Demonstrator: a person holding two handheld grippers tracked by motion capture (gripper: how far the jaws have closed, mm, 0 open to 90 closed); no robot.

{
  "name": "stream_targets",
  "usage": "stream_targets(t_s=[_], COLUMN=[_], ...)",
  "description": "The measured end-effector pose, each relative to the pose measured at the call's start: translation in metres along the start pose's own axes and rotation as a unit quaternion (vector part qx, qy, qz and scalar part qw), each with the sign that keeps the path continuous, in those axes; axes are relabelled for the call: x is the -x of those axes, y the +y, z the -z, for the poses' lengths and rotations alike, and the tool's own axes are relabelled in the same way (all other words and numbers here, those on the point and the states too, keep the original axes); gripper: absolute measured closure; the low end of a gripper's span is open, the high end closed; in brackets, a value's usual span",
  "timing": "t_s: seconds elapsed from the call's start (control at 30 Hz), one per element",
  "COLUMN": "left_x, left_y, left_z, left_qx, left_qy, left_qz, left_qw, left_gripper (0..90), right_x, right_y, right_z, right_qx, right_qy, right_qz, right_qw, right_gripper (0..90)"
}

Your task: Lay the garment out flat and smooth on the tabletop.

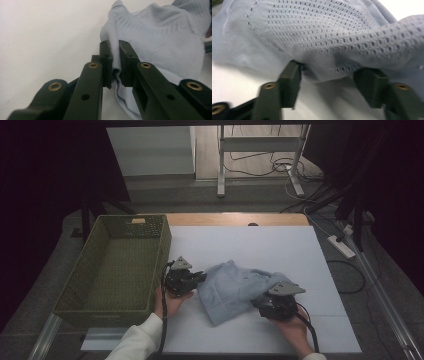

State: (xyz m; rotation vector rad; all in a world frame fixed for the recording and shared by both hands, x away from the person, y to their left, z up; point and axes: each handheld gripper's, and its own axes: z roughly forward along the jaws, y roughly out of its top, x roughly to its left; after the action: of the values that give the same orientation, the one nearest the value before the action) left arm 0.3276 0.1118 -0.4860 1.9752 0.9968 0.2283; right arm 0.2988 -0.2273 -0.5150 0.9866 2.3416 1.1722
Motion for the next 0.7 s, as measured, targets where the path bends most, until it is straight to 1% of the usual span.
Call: stream_targets(t_s=[0.1,0.17,0.2,0.27,0.3,0.4,0.5,0.63,0.7], left_x=[-0.002,-0.002,-0.002,-0.002,-0.001,0.0,0.005,0.014,0.021], left_y=[-0.001,-0.002,-0.002,-0.002,-0.003,-0.003,-0.005,-0.009,-0.011], left_z=[0.001,0.001,0.002,0.002,0.002,0.004,0.008,0.014,0.016], left_qx=[0.001,0.0,0.0,-0.002,-0.003,-0.002,-0.001,-0.004,-0.008], left_qy=[-0.001,-0.001,-0.002,-0.004,-0.004,-0.009,-0.015,-0.027,-0.031], left_qz=[0.005,0.006,0.006,0.004,0.004,0.002,-0.003,-0.013,-0.022], left_qw=[1.0,1.0,1.0,1.0,1.0,1.0,0.9999,0.9995,0.9993], left_gripper=[81.7,81.7,81.7,81.6,81.5,81.5,81.2,80.9,80.8], right_x=[0.001,0.002,0.002,0.002,0.002,0.003,0.003,-0.002,-0.005], right_y=[0.004,0.006,0.007,0.008,0.01,0.018,0.031,0.05,0.058], right_z=[-0.001,-0.001,-0.001,0.001,0.003,0.013,0.031,0.062,0.072], right_qx=[0.015,0.016,0.017,0.015,0.014,0.026,0.043,0.061,0.064], right_qy=[0.009,0.011,0.011,0.012,0.009,0.001,-0.009,-0.007,-0.008], right_qz=[0.005,0.012,0.014,0.016,0.023,0.032,0.045,0.069,0.081], right_qw=[0.9998,0.9997,0.9997,0.9997,0.9996,0.9991,0.998,0.9957,0.9946], right_gripper=[71.2,82.0,85.1,87.1,87.3,87.5,87.6,87.5,87.5])
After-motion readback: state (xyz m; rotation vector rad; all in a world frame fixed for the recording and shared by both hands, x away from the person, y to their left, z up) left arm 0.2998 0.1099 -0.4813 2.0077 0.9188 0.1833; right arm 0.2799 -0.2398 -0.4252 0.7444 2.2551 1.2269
